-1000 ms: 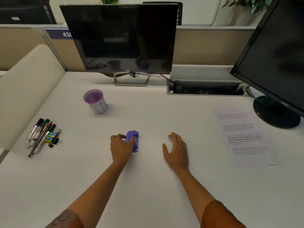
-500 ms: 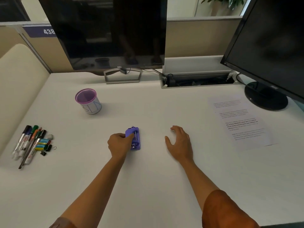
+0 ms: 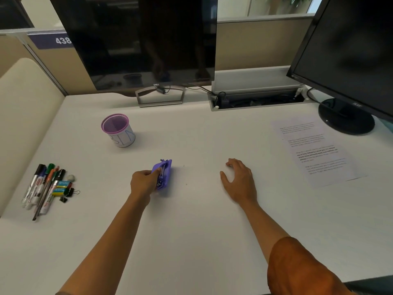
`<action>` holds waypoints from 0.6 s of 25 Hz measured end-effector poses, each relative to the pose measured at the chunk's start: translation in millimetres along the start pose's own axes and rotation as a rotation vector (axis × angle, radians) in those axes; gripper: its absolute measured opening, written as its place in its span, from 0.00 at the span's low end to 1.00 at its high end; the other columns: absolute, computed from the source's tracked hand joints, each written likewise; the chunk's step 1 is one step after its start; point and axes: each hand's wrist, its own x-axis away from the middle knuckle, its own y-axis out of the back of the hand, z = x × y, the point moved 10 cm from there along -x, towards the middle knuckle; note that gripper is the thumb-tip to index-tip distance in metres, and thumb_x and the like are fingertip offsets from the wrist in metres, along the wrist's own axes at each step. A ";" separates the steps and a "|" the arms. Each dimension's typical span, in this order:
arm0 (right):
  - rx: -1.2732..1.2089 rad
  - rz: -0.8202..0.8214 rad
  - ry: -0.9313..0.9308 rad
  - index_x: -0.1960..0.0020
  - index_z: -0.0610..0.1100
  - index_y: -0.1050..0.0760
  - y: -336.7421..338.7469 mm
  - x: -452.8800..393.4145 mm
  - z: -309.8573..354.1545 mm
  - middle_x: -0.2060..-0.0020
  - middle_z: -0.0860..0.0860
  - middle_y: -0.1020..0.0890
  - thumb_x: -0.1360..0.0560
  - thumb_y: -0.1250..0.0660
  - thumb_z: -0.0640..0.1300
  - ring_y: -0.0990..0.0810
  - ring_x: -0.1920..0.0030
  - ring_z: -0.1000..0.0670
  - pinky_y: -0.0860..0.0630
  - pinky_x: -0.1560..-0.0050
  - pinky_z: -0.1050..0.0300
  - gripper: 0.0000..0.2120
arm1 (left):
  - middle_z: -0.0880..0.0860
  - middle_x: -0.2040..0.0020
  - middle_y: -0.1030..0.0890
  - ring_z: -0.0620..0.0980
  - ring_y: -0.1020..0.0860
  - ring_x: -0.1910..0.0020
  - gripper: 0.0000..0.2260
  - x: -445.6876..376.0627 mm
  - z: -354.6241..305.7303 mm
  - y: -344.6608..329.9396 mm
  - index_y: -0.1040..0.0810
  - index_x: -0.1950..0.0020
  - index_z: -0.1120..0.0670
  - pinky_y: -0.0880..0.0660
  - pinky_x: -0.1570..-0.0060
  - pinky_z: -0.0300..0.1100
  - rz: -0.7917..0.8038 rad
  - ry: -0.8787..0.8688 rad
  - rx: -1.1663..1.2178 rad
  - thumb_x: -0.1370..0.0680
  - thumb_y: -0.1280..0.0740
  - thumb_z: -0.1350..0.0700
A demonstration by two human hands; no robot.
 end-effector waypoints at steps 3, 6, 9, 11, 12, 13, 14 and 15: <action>0.000 0.000 0.003 0.37 0.51 0.26 -1.4 -0.5 -0.9 0.38 0.57 0.21 0.25 0.31 0.52 0.25 0.36 0.49 0.26 0.36 0.55 0.17 | 0.49 0.65 0.19 0.52 0.21 0.65 0.06 8.2 -12.4 7.5 0.19 0.58 0.55 0.26 0.67 0.40 -0.087 -0.197 -0.159 0.26 0.27 0.53; 0.001 -0.014 0.013 0.38 0.51 0.26 -1.3 -1.1 -0.6 0.38 0.57 0.21 0.25 0.30 0.52 0.24 0.37 0.49 0.27 0.37 0.57 0.16 | 0.46 0.66 0.20 0.45 0.21 0.67 0.06 10.5 -19.2 11.9 0.20 0.58 0.52 0.29 0.70 0.37 -0.126 -0.258 -0.218 0.28 0.26 0.52; 0.004 -0.022 0.019 0.40 0.51 0.26 -1.4 -1.4 -0.2 0.39 0.58 0.21 0.25 0.30 0.51 0.23 0.39 0.48 0.27 0.38 0.57 0.15 | 0.46 0.67 0.20 0.49 0.19 0.65 0.07 4.9 -18.3 13.7 0.22 0.61 0.51 0.28 0.70 0.37 -0.138 -0.233 -0.224 0.28 0.26 0.52; 0.011 -0.025 0.014 0.40 0.51 0.25 -1.3 -1.9 -0.7 0.38 0.57 0.21 0.24 0.31 0.50 0.23 0.39 0.48 0.27 0.38 0.56 0.14 | 0.48 0.66 0.20 0.53 0.18 0.62 0.07 2.6 -15.5 13.1 0.22 0.62 0.52 0.28 0.69 0.38 -0.129 -0.210 -0.238 0.29 0.26 0.52; 0.015 -0.027 0.013 0.40 0.50 0.25 -1.1 -2.4 -0.9 0.38 0.57 0.21 0.24 0.31 0.50 0.23 0.39 0.48 0.27 0.38 0.56 0.14 | 0.49 0.64 0.19 0.54 0.18 0.60 0.07 2.7 -14.6 13.2 0.22 0.60 0.53 0.27 0.68 0.39 -0.127 -0.201 -0.244 0.29 0.25 0.52; 0.016 -0.028 0.012 0.40 0.50 0.25 -1.3 -2.8 -1.1 0.38 0.57 0.21 0.24 0.31 0.50 0.23 0.39 0.48 0.27 0.37 0.56 0.13 | 0.50 0.60 0.19 0.54 0.19 0.57 0.09 4.6 -15.5 14.8 0.22 0.56 0.54 0.25 0.66 0.41 -0.136 -0.203 -0.254 0.29 0.25 0.52; 0.015 -0.028 0.015 0.41 0.50 0.25 -1.6 -2.5 -1.3 0.38 0.57 0.21 0.24 0.31 0.50 0.23 0.39 0.48 0.27 0.37 0.57 0.13 | 0.51 0.54 0.20 0.54 0.21 0.53 0.12 8.8 -20.5 18.0 0.23 0.50 0.55 0.24 0.62 0.43 -0.173 -0.243 -0.284 0.29 0.25 0.52; 0.015 -0.027 0.020 0.41 0.50 0.25 -1.9 -2.0 -1.0 0.38 0.58 0.21 0.24 0.31 0.50 0.23 0.39 0.49 0.28 0.37 0.58 0.13 | 0.50 0.49 0.22 0.53 0.24 0.49 0.16 16.0 -30.4 20.5 0.24 0.46 0.55 0.24 0.57 0.46 -0.219 -0.334 -0.317 0.29 0.24 0.52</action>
